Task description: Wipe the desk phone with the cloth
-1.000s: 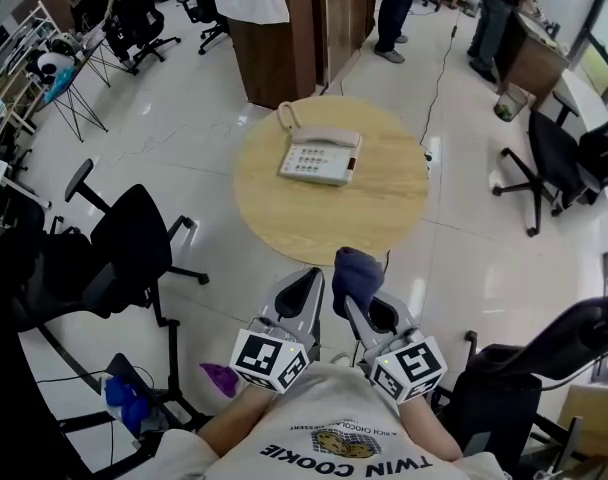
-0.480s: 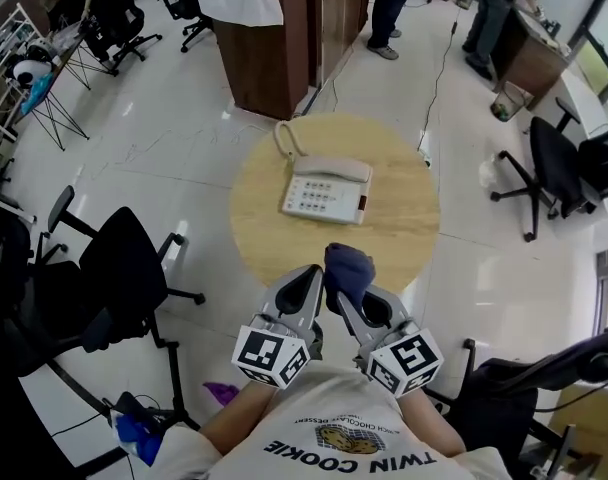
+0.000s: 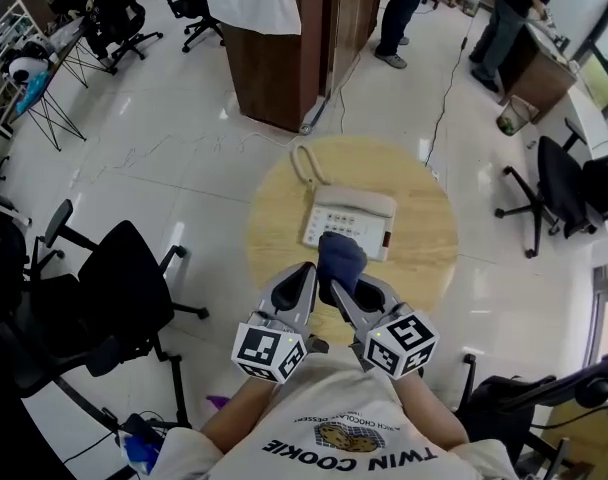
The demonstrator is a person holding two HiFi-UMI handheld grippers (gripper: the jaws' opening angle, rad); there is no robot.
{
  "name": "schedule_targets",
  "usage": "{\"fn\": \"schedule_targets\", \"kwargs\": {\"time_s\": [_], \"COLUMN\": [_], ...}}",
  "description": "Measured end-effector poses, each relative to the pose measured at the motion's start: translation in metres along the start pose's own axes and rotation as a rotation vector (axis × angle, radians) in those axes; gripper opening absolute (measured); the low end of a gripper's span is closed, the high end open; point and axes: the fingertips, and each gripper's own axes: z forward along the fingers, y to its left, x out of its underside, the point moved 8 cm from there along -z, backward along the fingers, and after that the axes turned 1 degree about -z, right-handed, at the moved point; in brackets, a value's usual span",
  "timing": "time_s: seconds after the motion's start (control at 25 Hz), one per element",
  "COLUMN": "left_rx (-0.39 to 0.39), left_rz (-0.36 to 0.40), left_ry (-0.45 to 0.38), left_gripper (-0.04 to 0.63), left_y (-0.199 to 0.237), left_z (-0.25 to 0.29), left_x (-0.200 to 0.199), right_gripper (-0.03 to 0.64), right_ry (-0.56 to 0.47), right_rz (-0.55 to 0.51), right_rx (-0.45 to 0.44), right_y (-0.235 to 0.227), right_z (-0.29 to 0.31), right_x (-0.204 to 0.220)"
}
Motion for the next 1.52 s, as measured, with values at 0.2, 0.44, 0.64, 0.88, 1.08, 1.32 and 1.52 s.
{"fn": "schedule_targets", "kwargs": {"time_s": [0.2,0.44,0.64,0.88,1.08,1.32,1.52], "left_rx": [-0.031,-0.033,-0.024,-0.018,-0.024,-0.020,0.004], "left_rz": [-0.005,-0.014,-0.019,-0.029,-0.034,-0.032,-0.025], "left_ry": [-0.005,0.020,0.042,0.055,0.056,0.054,0.061], "left_gripper": [-0.008,-0.008,-0.008,-0.008,-0.008,-0.008,-0.008], "left_y": [0.029,0.051,0.060,0.066,0.070,0.073,0.069], "left_z": [0.010,0.021,0.027,0.030,0.030,0.030,0.033], "left_x": [0.000,0.005,0.009,0.012,0.013,0.012,0.013], "right_gripper": [0.064,0.064,0.064,0.064,0.064,0.064,0.064], "right_ry": [0.032,0.095,0.188,0.249,0.292,0.399,0.363], "right_rz": [0.013,0.092,0.148,0.191,0.208,0.247,0.270], "right_rx": [-0.007,0.011,0.069,0.099,0.142,0.234,0.255], "right_y": [-0.012,-0.028,-0.045,-0.057,-0.070,-0.090,-0.096], "right_z": [0.045,0.095,0.130,0.156,0.175,0.176,0.158], "right_x": [-0.006,0.004,0.018,0.030,0.037,0.054,0.049]}}
